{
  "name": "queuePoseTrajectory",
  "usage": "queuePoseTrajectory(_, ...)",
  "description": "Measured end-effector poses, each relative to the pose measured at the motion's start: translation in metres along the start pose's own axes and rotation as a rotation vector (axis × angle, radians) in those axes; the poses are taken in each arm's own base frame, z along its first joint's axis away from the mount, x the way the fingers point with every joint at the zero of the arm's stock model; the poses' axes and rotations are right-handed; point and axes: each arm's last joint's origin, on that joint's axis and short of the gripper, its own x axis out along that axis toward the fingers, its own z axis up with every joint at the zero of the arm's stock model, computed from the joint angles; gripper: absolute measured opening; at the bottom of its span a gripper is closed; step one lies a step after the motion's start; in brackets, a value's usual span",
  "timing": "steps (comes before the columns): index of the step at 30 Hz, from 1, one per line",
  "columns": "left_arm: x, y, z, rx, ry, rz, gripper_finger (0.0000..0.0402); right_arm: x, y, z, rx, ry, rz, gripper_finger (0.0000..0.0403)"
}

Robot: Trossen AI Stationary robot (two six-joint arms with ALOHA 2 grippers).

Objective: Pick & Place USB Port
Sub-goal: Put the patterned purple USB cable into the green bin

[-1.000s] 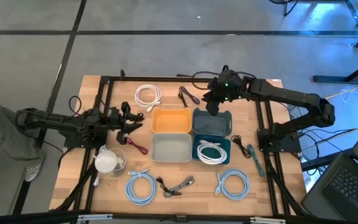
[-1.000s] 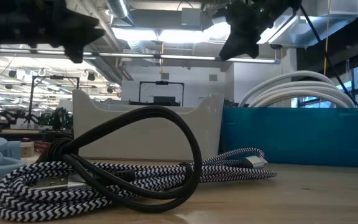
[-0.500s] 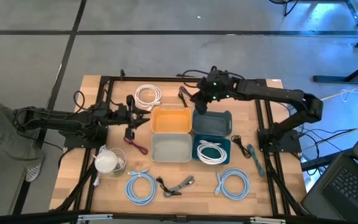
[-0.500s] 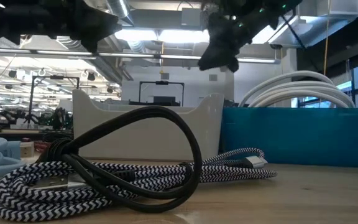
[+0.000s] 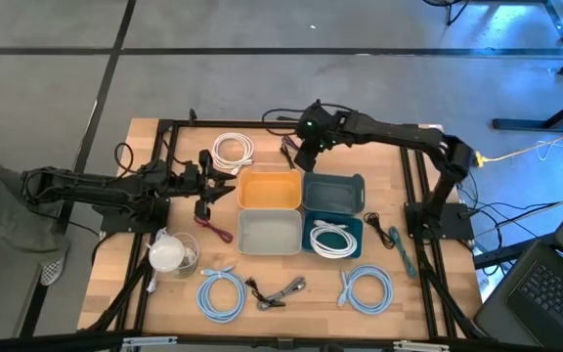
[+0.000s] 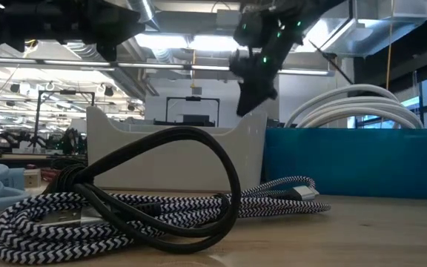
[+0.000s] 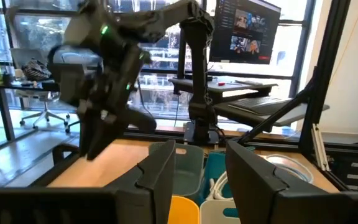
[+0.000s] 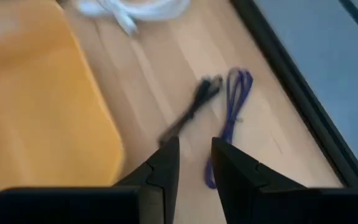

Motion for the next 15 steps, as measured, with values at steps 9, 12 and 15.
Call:
queuePoseTrajectory(9,0.0,-0.001,0.0,-0.009,0.003,-0.043,0.0132,0.04,-0.031,-0.011,0.013,0.118,-0.028,0.0097)
queuePoseTrajectory(12,0.0,-0.001,0.0,-0.013,0.003,-0.043,0.0132,0.05,-0.032,-0.013,0.021,0.129,0.019,0.0097)
queuePoseTrajectory(15,0.0,-0.001,0.0,-0.024,0.003,-0.043,0.0132,0.058,-0.033,-0.014,0.023,0.136,0.033,0.0096)
